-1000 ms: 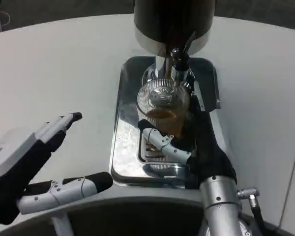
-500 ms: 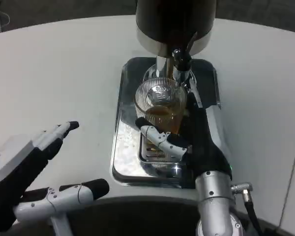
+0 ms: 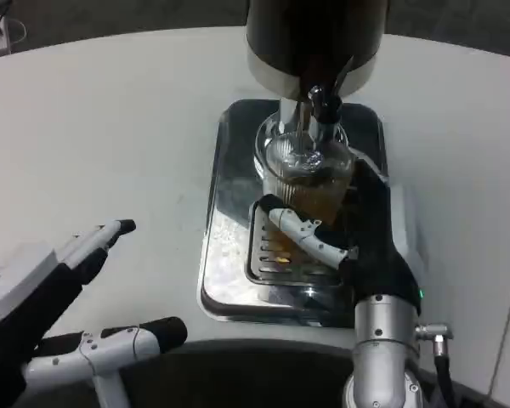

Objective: Grasp the cup under the faucet to collect the drink, then remove the cup.

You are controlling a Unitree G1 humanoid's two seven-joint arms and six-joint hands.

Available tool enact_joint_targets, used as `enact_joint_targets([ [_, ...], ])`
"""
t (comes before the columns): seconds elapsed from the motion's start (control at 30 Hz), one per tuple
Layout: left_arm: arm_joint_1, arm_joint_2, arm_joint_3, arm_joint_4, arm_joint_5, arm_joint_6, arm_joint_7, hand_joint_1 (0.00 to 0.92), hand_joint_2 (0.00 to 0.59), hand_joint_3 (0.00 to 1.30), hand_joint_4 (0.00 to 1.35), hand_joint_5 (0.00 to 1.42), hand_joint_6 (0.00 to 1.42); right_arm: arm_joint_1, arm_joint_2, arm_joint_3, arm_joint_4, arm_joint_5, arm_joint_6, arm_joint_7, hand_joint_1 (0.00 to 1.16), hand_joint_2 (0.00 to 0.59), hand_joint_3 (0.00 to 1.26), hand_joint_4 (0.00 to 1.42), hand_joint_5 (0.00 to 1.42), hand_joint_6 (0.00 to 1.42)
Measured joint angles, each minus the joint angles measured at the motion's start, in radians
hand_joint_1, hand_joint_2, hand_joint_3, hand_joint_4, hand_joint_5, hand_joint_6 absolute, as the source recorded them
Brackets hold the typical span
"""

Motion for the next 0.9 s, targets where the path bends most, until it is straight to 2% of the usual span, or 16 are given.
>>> enact_joint_targets([
  [0.1,-0.001,0.0,-0.004,0.0,0.0,-0.001,0.0,0.0,0.022,0.05,0.0,0.0,0.14,0.001,0.0,-0.007,0.0,0.021,-0.004,-0.025,0.85,0.246,0.5,0.63,0.74,0.76],
  [0.23,-0.008,0.0,-0.021,0.008,0.0,-0.001,0.0,0.0,0.022,0.05,0.0,0.0,0.14,0.022,0.003,-0.019,-0.003,0.066,-0.044,-0.057,0.86,0.249,0.61,0.79,0.93,1.0],
  [0.37,-0.027,0.0,-0.031,0.016,0.001,-0.001,0.0,0.0,0.022,0.05,0.0,0.0,0.14,0.052,0.006,-0.026,-0.014,0.095,-0.08,-0.068,0.87,0.24,0.7,0.89,1.03,1.13],
  [0.6,-0.052,0.001,-0.065,0.031,0.001,-0.001,0.0,0.0,0.022,0.05,0.0,0.0,0.14,0.104,0.012,-0.038,-0.056,0.119,-0.117,-0.07,0.88,0.235,0.78,0.97,1.14,1.24],
  [0.9,-0.078,0.001,-0.082,0.037,0.003,-0.001,0.0,0.0,0.022,0.06,0.0,0.0,0.14,0.143,0.0,-0.063,-0.111,0.128,-0.123,-0.043,0.89,0.235,0.88,1.08,1.25,1.34],
])
